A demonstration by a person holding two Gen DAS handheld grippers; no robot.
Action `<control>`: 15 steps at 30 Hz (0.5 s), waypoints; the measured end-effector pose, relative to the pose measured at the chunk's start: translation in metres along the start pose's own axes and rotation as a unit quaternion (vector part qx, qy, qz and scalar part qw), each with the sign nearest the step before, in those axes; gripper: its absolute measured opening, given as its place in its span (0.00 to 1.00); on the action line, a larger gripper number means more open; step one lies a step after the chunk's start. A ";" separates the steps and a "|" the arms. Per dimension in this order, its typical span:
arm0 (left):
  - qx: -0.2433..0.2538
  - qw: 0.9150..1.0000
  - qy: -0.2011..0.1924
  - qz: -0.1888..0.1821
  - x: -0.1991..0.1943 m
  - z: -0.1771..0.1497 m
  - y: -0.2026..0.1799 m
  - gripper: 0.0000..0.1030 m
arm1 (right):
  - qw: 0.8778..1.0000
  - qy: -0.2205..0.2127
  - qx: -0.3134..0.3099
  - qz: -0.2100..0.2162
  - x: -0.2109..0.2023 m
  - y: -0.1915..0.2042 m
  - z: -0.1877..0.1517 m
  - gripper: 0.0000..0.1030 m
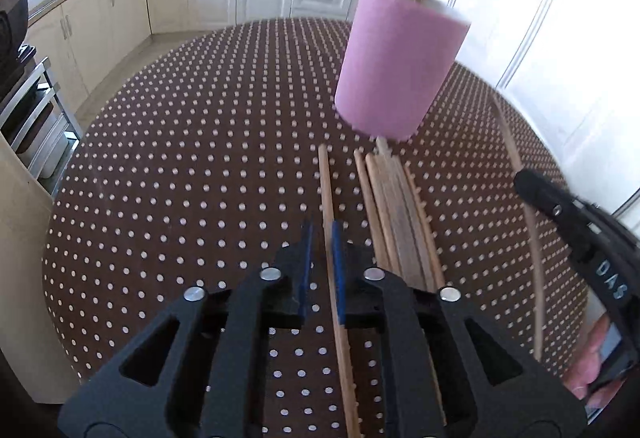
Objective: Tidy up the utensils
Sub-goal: 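Lift both held chopsticks upright and carry them above the pink cup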
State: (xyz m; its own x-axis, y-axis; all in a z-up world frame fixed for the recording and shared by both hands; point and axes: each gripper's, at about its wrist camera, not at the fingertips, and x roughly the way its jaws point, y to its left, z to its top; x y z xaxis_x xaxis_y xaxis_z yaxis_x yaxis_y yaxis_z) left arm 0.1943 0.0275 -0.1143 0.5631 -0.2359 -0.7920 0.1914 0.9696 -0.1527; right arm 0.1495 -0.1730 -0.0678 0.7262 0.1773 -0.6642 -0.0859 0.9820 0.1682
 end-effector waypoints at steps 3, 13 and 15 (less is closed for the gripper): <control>0.007 1.000 -0.001 0.001 0.003 -0.001 -0.004 0.45 | 1.000 0.005 0.001 0.002 0.003 0.001 0.000 0.05; 0.039 0.997 -0.015 0.059 0.019 0.002 -0.027 0.10 | 1.000 0.017 0.011 0.005 0.010 -0.006 0.000 0.05; 0.023 0.998 -0.014 0.052 0.020 0.005 -0.025 0.08 | 1.000 0.017 0.014 0.004 0.011 -0.008 0.000 0.05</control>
State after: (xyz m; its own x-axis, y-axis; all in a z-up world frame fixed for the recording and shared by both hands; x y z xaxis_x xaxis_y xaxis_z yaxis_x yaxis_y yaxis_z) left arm 0.2047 -0.0015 -0.1234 0.6039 -0.1372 -0.7852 0.1675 0.9849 -0.0432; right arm 0.1576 -0.1792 -0.0765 0.7025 0.1884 -0.6863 -0.0728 0.9783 0.1940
